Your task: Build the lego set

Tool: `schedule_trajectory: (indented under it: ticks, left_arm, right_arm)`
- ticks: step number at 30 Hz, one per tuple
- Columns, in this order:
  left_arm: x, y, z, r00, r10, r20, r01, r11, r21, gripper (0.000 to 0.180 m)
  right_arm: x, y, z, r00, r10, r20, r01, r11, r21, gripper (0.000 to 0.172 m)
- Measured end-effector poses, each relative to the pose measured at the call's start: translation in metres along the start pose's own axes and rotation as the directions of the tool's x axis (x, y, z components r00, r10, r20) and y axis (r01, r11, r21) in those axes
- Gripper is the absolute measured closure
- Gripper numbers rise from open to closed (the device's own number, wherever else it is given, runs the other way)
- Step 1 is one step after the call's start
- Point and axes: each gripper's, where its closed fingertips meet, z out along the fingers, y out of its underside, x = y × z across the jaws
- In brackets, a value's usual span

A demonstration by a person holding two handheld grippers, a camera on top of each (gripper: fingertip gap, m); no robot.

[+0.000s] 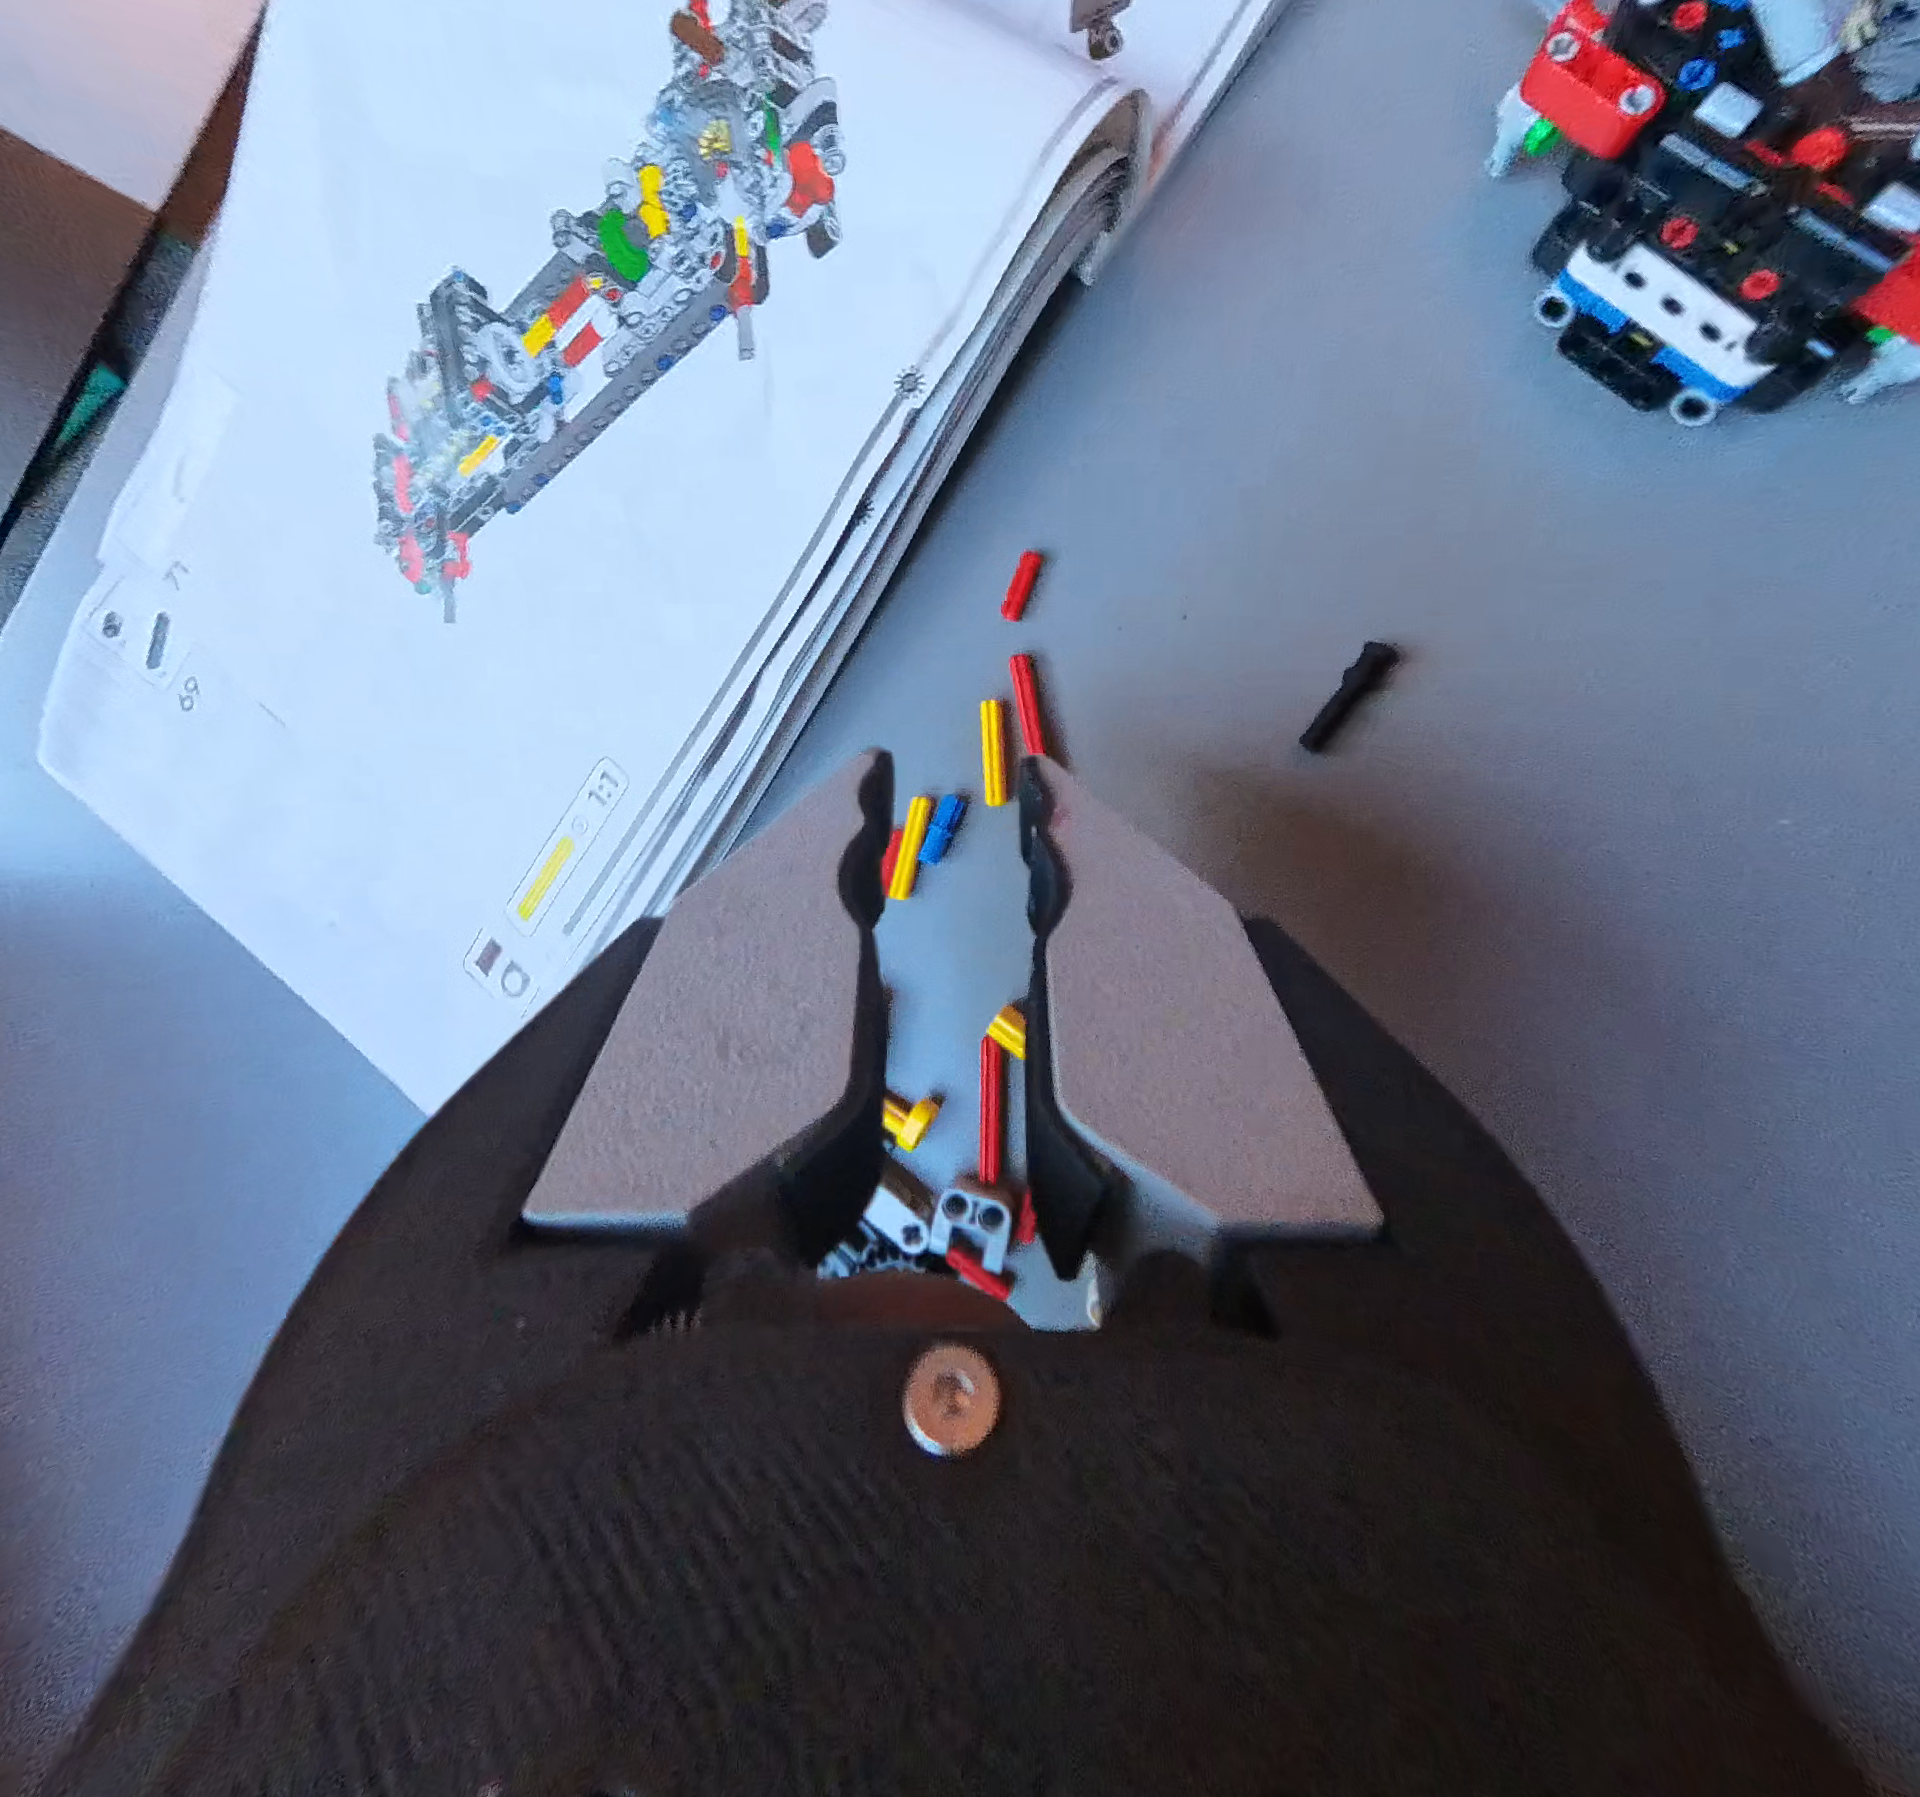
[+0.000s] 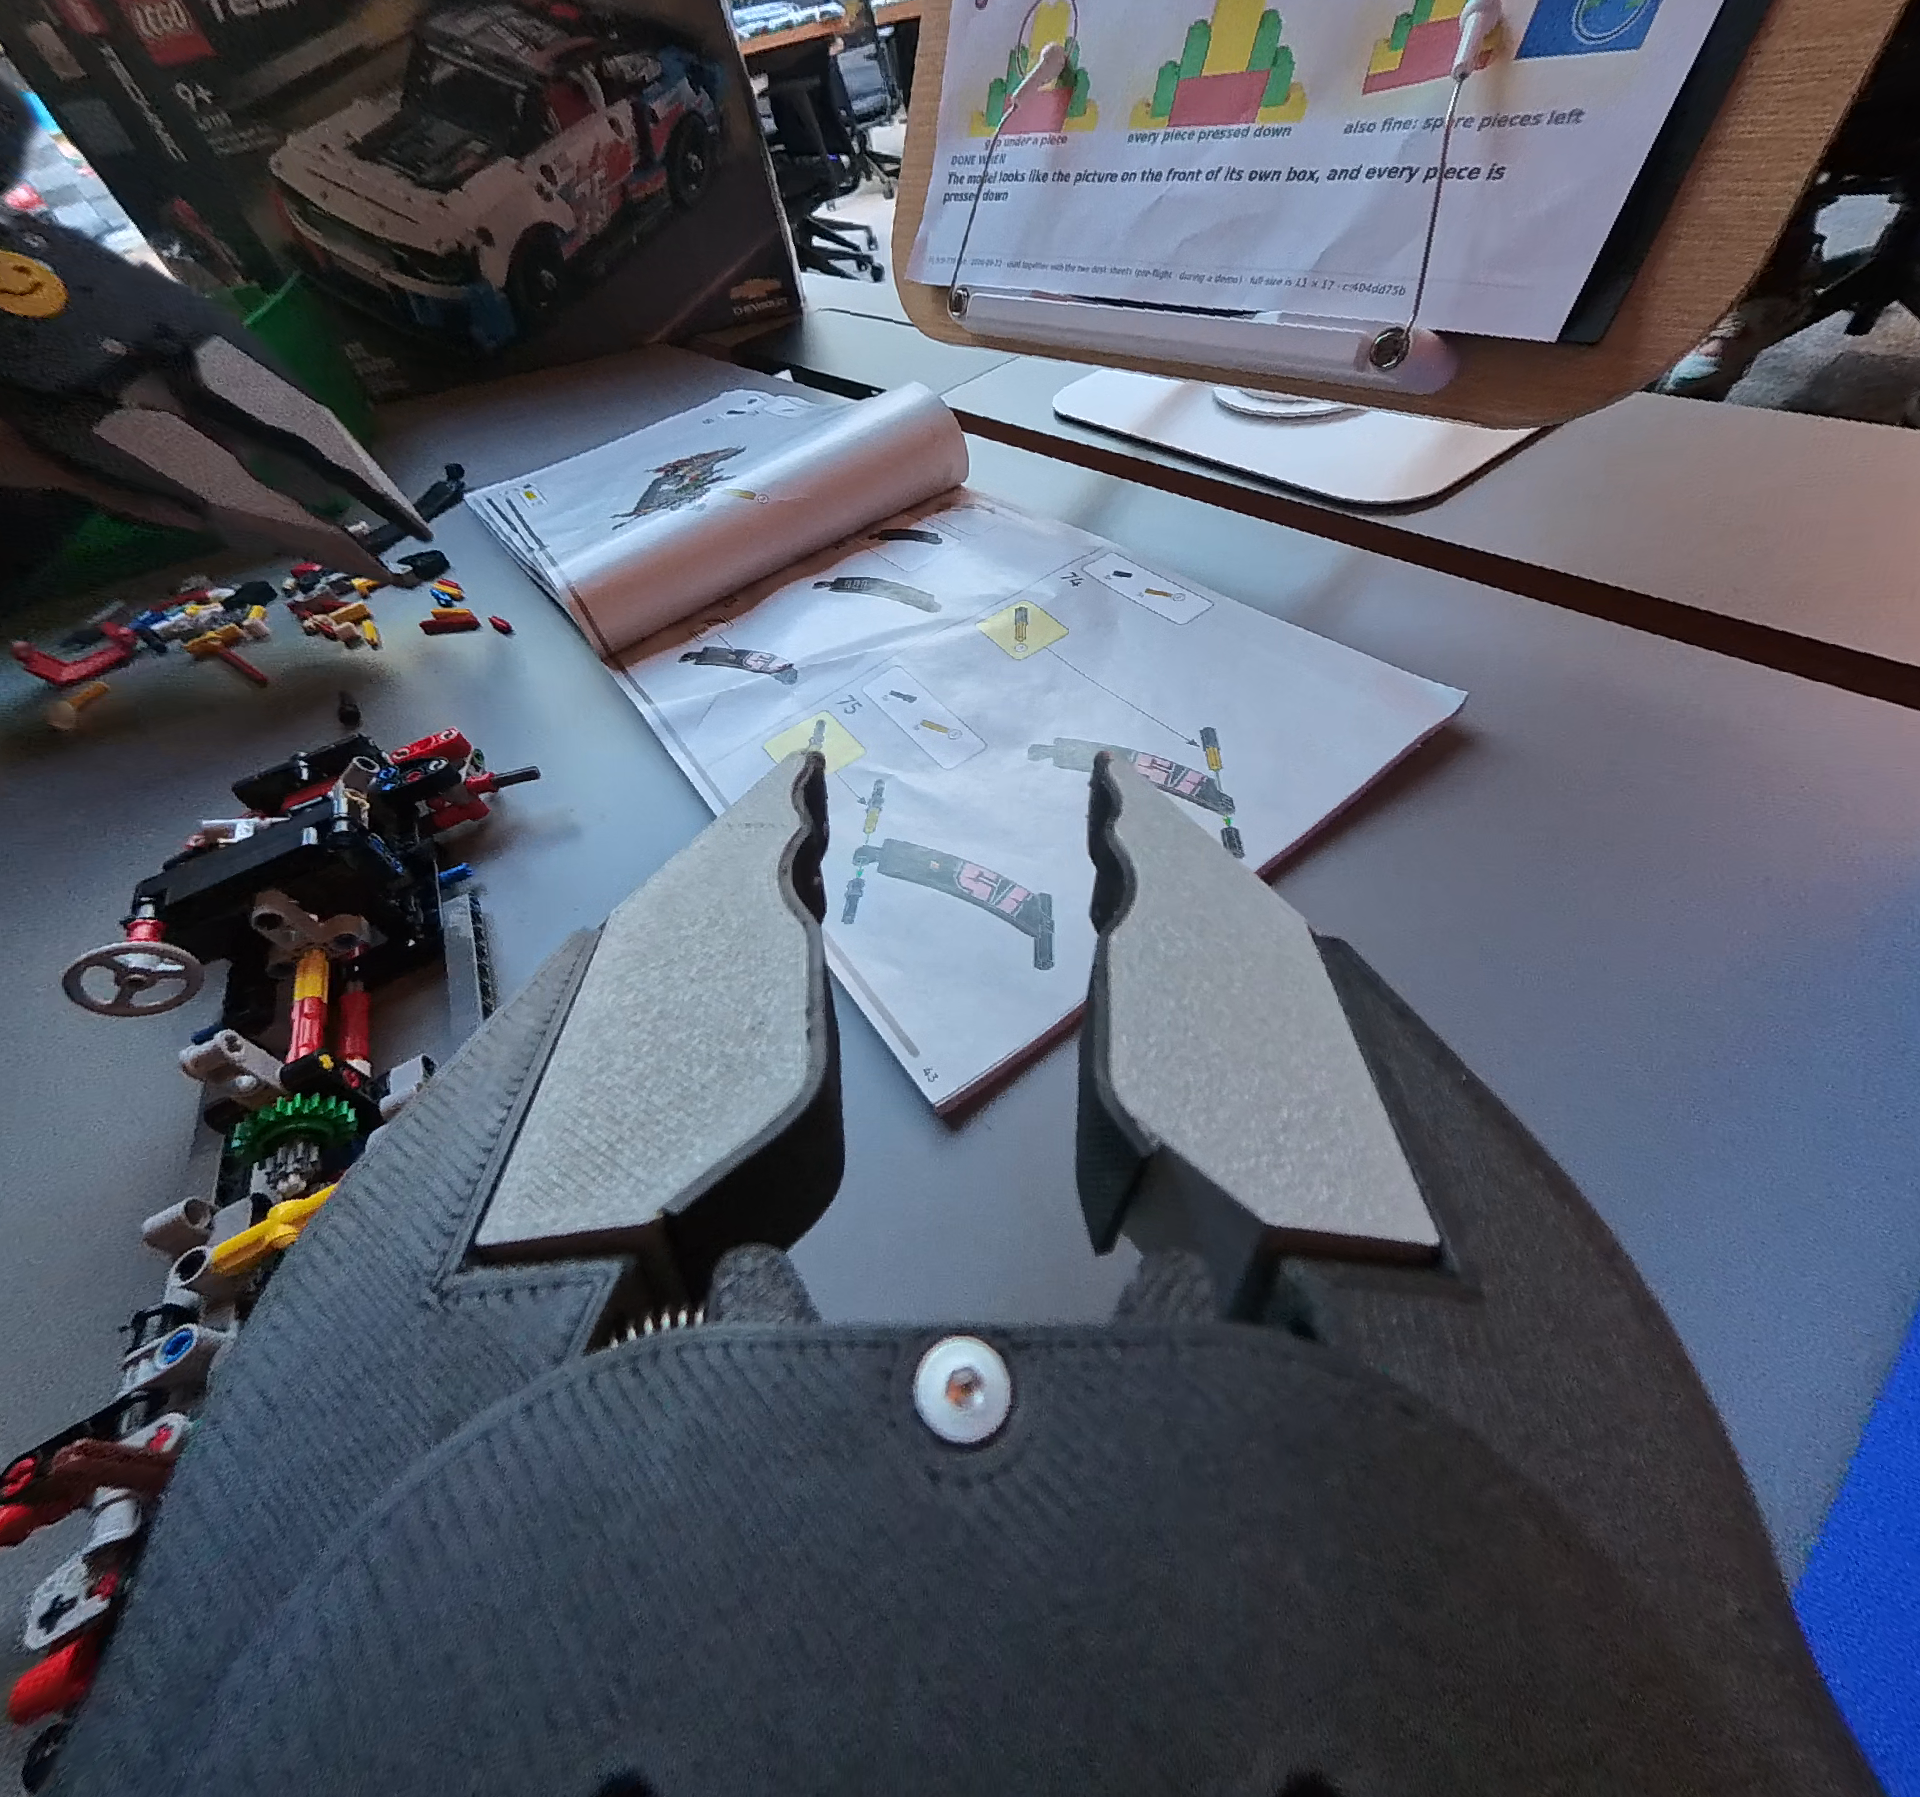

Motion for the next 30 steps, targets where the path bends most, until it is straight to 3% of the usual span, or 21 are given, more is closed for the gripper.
schedule_trajectory:
  ticks: [9, 16, 21, 24, 27, 28, 30]
  left_arm:
    - [0.001, 0.012, 0.020, 0.998, 0.018, -0.068, -0.026, 0.992, -0.125, 0.165]
    - [0.012, 0.012, 0.025, 0.991, -0.023, -0.129, 0.009, 0.995, -0.104, 0.178]
    - [-0.004, 0.012, 0.022, 0.999, -0.044, -0.017, 0.042, 0.994, -0.103, 0.179]
    - [-0.003, -0.019, 0.002, 0.995, -0.092, 0.035, 0.090, 0.995, 0.039, 0.180]
    - [0.025, -0.080, -0.021, 0.992, -0.124, 0.006, 0.119, 0.961, 0.249, 0.180]
    - [0.040, -0.102, -0.025, 0.990, -0.138, -0.031, 0.141, 0.942, 0.306, 0.180]
    - [0.088, -0.147, -0.031, 0.963, -0.150, -0.224, 0.229, 0.891, 0.391, 0.180]
  right_arm:
    - [0.000, -0.006, -0.005, 0.997, 0.060, 0.051, -0.062, 0.997, 0.054, 0.125]
    - [-0.003, -0.005, -0.004, 0.997, 0.052, 0.064, -0.055, 0.997, 0.047, 0.127]
    - [-0.007, -0.006, -0.005, 0.998, 0.031, 0.060, -0.034, 0.998, 0.045, 0.130]
    - [-0.016, -0.014, -0.015, 0.995, 0.027, 0.092, -0.032, 0.998, 0.053, 0.131]
    - [-0.036, -0.025, -0.030, 0.985, 0.012, 0.171, -0.025, 0.997, 0.074, 0.137]
    - [-0.043, -0.029, -0.035, 0.980, 0.009, 0.201, -0.026, 0.996, 0.082, 0.144]
    - [-0.062, -0.033, -0.044, 0.957, 0.013, 0.291, -0.038, 0.996, 0.080, 0.152]
